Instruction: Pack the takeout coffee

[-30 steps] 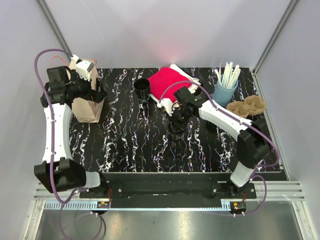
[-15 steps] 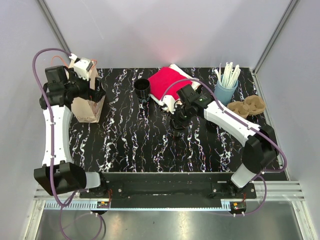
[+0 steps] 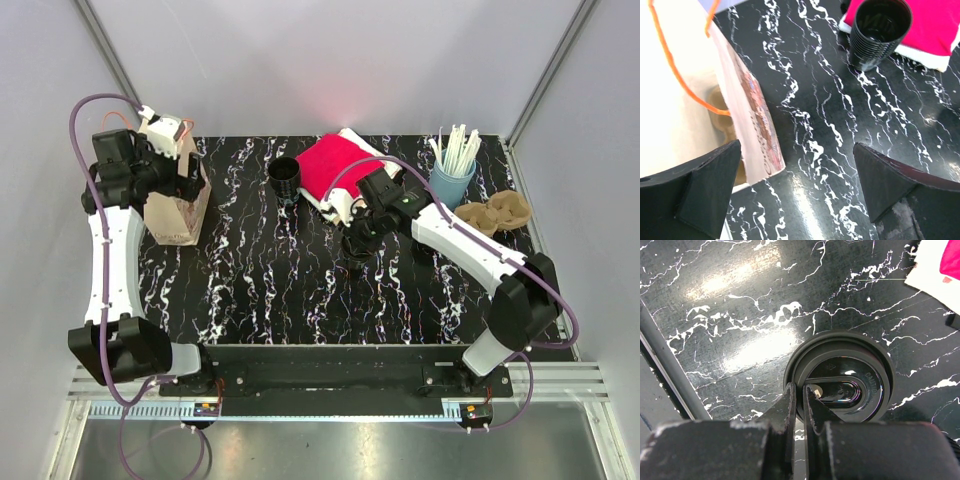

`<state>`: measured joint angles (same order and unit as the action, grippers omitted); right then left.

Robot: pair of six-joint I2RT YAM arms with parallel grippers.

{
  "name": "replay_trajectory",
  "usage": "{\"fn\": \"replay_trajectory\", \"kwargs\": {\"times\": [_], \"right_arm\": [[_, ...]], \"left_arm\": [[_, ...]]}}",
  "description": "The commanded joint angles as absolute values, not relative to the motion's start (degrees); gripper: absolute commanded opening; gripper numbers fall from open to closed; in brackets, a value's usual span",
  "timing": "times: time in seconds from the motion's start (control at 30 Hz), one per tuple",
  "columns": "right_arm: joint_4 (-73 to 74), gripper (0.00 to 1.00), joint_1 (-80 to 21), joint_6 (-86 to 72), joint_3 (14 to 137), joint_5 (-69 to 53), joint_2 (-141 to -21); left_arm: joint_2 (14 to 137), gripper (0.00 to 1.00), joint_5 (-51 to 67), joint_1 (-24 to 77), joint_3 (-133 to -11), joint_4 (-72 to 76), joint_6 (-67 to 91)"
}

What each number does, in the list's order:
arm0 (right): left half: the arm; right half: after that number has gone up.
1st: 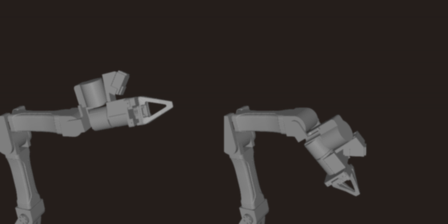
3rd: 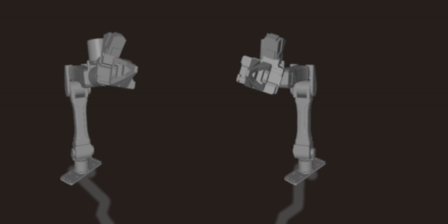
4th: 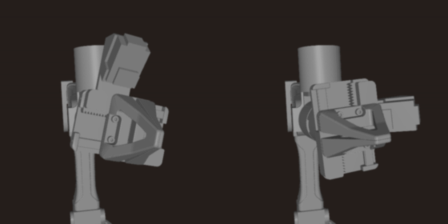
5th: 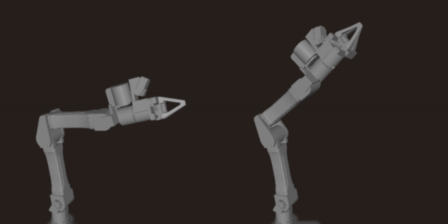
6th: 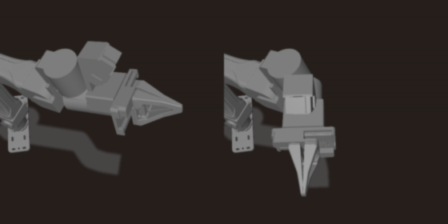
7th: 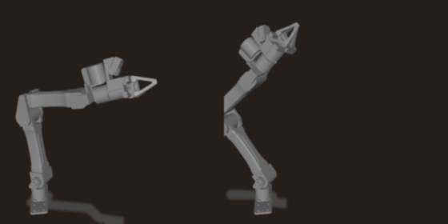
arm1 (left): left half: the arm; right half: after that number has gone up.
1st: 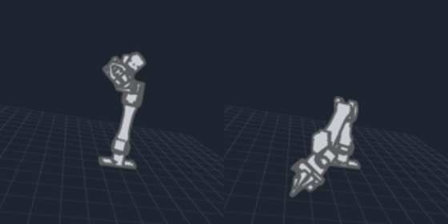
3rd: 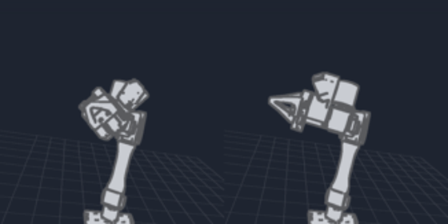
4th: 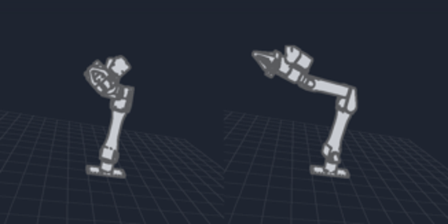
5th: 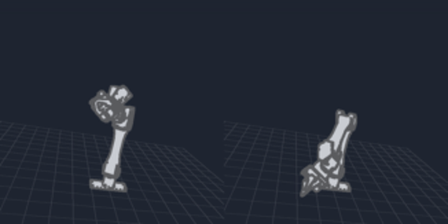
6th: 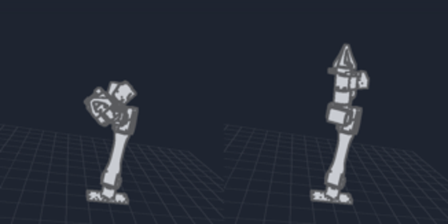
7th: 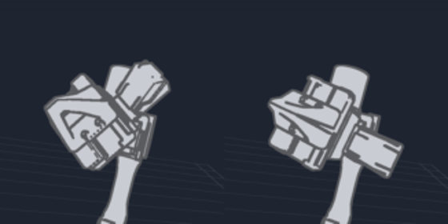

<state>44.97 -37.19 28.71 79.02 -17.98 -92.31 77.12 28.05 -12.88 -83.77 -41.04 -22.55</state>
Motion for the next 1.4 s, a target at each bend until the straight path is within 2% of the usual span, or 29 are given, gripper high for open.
{"fn": "replay_trajectory", "kwargs": {"times": [0.0,0.47,0.53,0.77,0.93,1.13,1.17,1.37], "right_arm": [[43.5,0.00,-36.7,29.8,78.6,-17.6,-89.4],[43.2,0.00,-35.3,29.4,78.2,-17.9,-87.2],[43.2,0.00,-35.1,29.4,78.2,-18.0,-87.0],[43.2,0.00,-34.7,29.4,78.3,-18.2,-86.4],[43.2,0.00,-34.2,29.4,78.5,-18.0,-85.8],[43.2,0.00,-33.6,29.2,78.8,-17.8,-84.6],[43.2,0.00,-33.5,29.1,78.8,-17.6,-84.2],[43.4,0.00,-33.2,29.0,80.1,-15.7,-81.6]], "left_arm": [[74.9,0.99,24.3,-13.2,-83.4,-36.5,-23.4],[82.5,0.99,19.2,-13.2,-84.4,-34.0,-25.8],[83.5,0.96,19.7,-13.3,-84.5,-34.0,-26.0],[84.3,0.63,20.5,-13.2,-84.6,-33.8,-26.7],[83.8,0.30,21.6,-13.2,-83.9,-33.8,-26.8],[83.4,0.03,22.2,-13.2,-82.5,-34.0,-27.2],[83.4,0.00,22.2,-13.1,-82.2,-34.2,-27.2],[81.1,0.00,24.8,-13.2,-80.9,-35.9,-28.1]]}}
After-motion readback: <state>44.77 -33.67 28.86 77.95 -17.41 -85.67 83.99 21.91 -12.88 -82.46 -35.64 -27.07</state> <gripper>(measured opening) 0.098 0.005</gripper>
